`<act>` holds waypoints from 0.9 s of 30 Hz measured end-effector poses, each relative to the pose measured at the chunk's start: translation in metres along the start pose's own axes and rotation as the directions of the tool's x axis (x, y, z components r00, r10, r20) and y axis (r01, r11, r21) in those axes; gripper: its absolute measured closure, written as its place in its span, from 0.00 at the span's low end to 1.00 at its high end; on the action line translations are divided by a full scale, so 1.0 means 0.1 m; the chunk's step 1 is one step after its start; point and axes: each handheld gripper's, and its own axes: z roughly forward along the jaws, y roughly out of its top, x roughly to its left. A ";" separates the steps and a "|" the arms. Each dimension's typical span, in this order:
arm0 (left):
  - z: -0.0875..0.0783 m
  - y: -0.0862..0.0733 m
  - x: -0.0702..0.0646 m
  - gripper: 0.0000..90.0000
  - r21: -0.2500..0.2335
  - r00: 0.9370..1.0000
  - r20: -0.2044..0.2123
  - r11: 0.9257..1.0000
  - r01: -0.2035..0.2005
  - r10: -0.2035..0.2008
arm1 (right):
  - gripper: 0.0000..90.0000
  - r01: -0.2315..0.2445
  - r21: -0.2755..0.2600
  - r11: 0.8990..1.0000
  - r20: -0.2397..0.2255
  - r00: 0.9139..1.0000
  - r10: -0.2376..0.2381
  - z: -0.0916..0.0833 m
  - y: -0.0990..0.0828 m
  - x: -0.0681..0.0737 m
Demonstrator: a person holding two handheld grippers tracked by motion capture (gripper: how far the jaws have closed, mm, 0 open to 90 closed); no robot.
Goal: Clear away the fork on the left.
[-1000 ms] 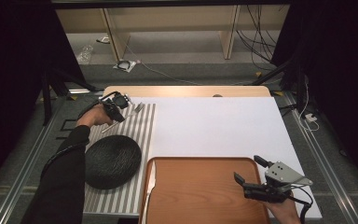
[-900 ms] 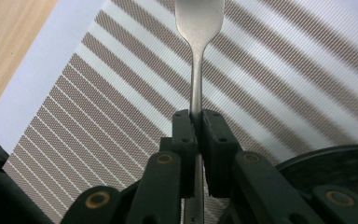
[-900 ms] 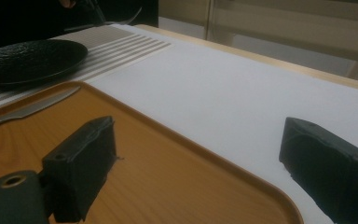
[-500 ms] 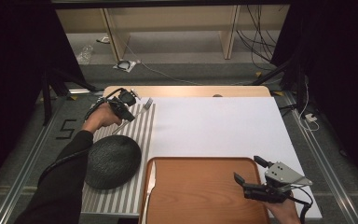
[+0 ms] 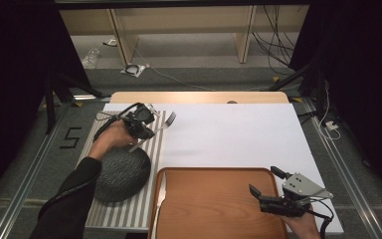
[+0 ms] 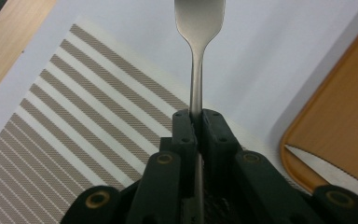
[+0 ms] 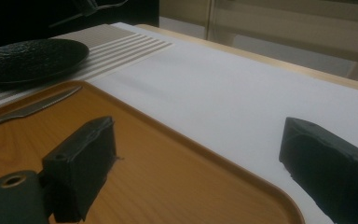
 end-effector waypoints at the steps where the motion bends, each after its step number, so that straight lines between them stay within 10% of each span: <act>1: 0.00 0.00 0.00 0.94 0.000 1.000 0.000 1.000 0.000 0.000 | 0.13 0.000 0.000 1.000 0.001 1.000 0.000 0.00 0.00 0.00; 27: -0.04 -0.22 -0.86 0.94 -0.068 0.992 0.091 0.994 -0.087 0.093 | 0.13 -0.004 -0.015 1.000 -0.003 1.000 0.004 0.01 0.00 0.01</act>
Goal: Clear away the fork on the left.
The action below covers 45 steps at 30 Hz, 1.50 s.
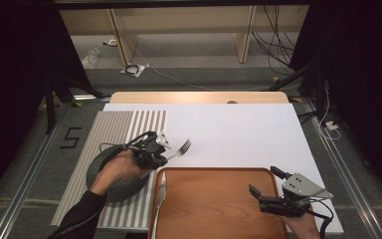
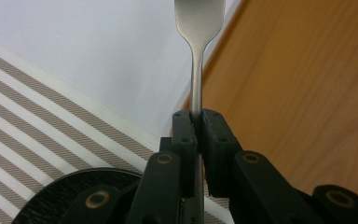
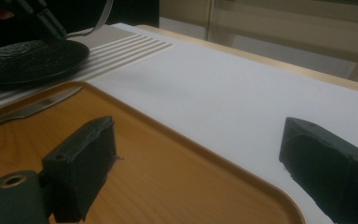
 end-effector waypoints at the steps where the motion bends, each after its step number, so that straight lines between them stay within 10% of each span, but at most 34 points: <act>1: -0.01 -0.01 -0.05 0.94 -0.005 1.000 -0.001 1.000 -0.010 0.010 | 0.13 0.000 0.003 1.000 0.000 1.000 0.000 0.00 0.00 0.00; 45: 0.22 0.03 -1.01 0.94 0.016 0.981 0.179 0.997 -0.077 0.073 | 0.13 0.005 -0.009 1.000 0.001 1.000 -0.005 -0.02 0.01 0.01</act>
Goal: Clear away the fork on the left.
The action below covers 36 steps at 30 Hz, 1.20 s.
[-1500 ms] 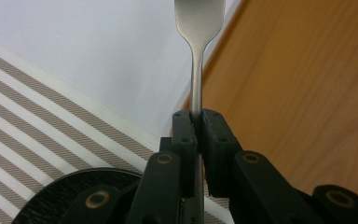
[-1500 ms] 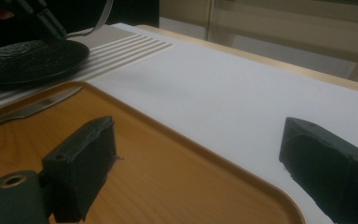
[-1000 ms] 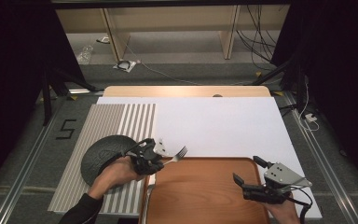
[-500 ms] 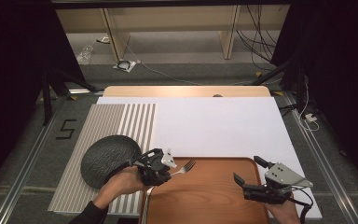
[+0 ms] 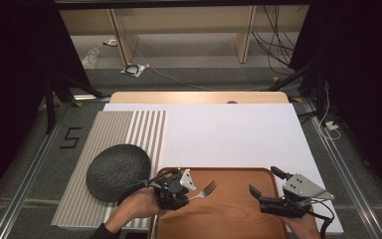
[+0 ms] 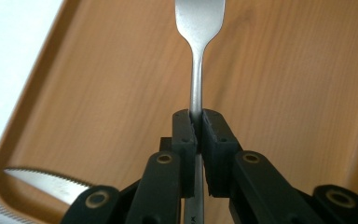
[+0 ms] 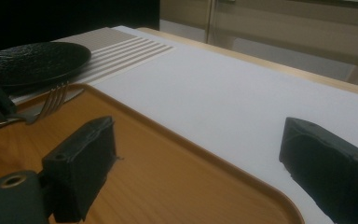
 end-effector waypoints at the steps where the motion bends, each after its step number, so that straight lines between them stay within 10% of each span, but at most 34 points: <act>1: 0.01 0.00 -0.02 0.94 0.004 1.000 0.006 1.000 -0.002 0.002 | 0.13 -0.001 -0.001 1.000 0.000 1.000 0.001 0.00 0.00 0.00; 36: 0.28 0.04 -0.34 0.93 0.089 0.995 0.104 0.996 -0.011 0.002 | 0.13 0.000 0.000 1.000 0.001 1.000 0.000 0.00 0.00 0.00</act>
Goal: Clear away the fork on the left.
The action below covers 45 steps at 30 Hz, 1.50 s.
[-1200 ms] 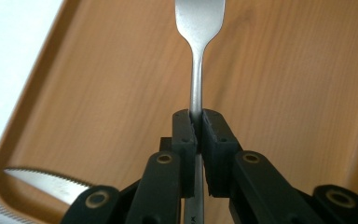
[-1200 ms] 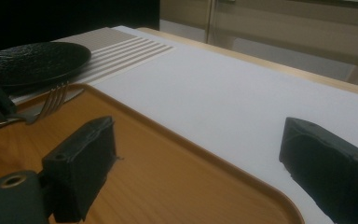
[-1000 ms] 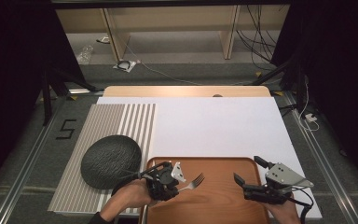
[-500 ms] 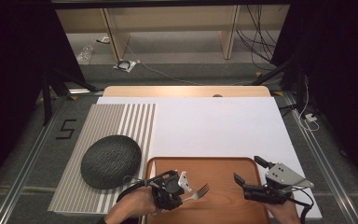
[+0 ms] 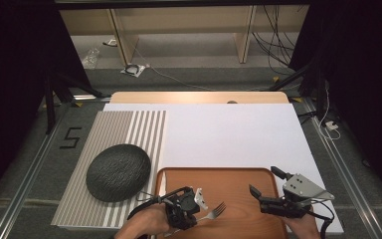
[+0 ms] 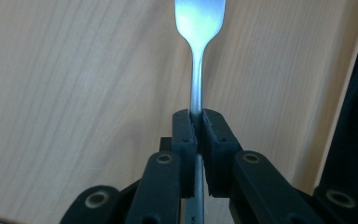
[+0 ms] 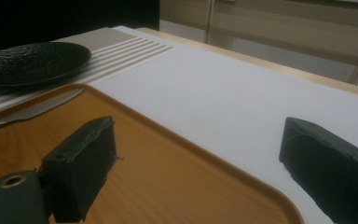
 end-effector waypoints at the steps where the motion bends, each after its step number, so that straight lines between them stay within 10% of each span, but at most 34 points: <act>1: 0.01 0.00 0.00 0.93 0.003 1.000 0.003 1.000 0.004 -0.004 | 0.13 0.000 0.000 1.000 0.000 1.000 0.000 0.00 0.00 0.00; 24: 0.13 -0.14 0.03 0.93 0.063 0.999 0.026 0.997 0.045 -0.047 | 0.13 0.004 0.003 1.000 -0.004 1.000 -0.004 0.00 0.00 0.01; 32: 0.07 -0.11 0.01 0.78 -0.006 0.998 0.011 0.998 0.063 -0.063 | 0.13 0.004 0.003 1.000 -0.004 1.000 -0.004 0.00 0.00 0.01; 45: 0.20 -0.06 -0.16 1.00 -0.087 0.999 -0.018 0.995 -0.051 0.049 | 0.13 0.005 0.002 1.000 -0.004 1.000 -0.005 0.01 0.00 0.01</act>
